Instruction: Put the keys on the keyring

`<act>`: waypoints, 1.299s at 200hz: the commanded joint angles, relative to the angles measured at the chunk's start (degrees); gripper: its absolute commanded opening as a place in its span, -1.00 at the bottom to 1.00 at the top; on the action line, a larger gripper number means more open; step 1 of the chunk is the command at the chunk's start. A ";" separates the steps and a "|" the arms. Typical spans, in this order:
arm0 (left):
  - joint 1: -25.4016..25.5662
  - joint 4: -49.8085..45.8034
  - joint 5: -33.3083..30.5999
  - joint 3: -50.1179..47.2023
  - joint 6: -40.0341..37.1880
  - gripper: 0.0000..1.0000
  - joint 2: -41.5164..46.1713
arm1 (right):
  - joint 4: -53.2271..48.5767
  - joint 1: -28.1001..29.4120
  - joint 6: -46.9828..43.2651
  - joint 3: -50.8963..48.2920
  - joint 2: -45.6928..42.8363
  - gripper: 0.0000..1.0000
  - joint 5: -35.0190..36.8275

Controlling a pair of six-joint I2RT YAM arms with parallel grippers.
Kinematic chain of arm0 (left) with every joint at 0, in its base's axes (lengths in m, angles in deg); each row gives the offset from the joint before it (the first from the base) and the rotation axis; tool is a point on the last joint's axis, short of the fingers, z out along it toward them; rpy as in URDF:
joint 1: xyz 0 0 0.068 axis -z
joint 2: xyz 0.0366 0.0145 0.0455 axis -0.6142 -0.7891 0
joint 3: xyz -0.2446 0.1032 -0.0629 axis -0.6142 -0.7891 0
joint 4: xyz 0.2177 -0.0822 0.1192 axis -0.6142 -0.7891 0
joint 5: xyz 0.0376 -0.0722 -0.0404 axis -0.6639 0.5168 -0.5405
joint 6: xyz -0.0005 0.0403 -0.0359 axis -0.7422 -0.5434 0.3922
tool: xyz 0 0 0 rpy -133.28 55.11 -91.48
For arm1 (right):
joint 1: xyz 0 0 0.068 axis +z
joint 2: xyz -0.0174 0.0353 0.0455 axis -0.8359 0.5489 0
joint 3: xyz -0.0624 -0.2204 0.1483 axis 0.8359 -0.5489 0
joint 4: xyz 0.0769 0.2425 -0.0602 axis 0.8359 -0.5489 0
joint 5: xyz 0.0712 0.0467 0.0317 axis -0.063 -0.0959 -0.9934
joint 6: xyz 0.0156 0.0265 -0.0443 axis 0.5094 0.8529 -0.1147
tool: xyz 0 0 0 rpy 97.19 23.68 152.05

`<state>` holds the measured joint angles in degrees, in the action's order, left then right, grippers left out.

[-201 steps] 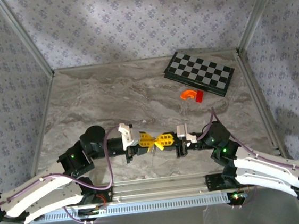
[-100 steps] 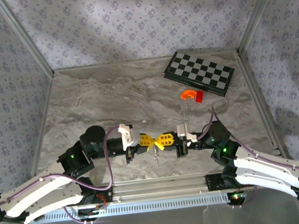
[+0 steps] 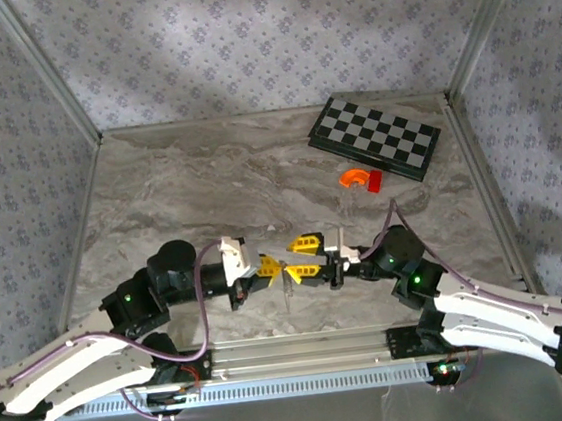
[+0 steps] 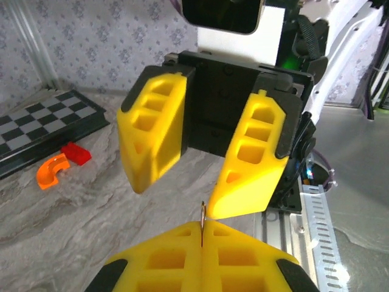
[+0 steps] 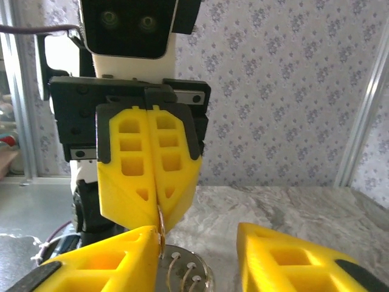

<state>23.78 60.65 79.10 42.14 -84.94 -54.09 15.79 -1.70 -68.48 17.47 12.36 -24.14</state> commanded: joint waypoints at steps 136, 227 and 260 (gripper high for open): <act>0.38 -2.35 -14.38 -7.50 5.41 -1.00 4.91 | -20.14 -3.61 10.50 10.13 0.03 0.99 24.21; 0.32 -5.13 -25.47 -9.30 8.91 -1.00 11.93 | -47.06 -15.60 23.13 23.27 17.11 0.99 16.56; 0.38 -6.06 -27.64 -9.41 9.44 -1.00 13.97 | -46.94 -14.01 27.41 24.11 27.93 0.99 12.94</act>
<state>23.78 54.84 55.05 32.37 -76.75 -41.67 -26.33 -17.03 -45.40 40.44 34.72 -8.38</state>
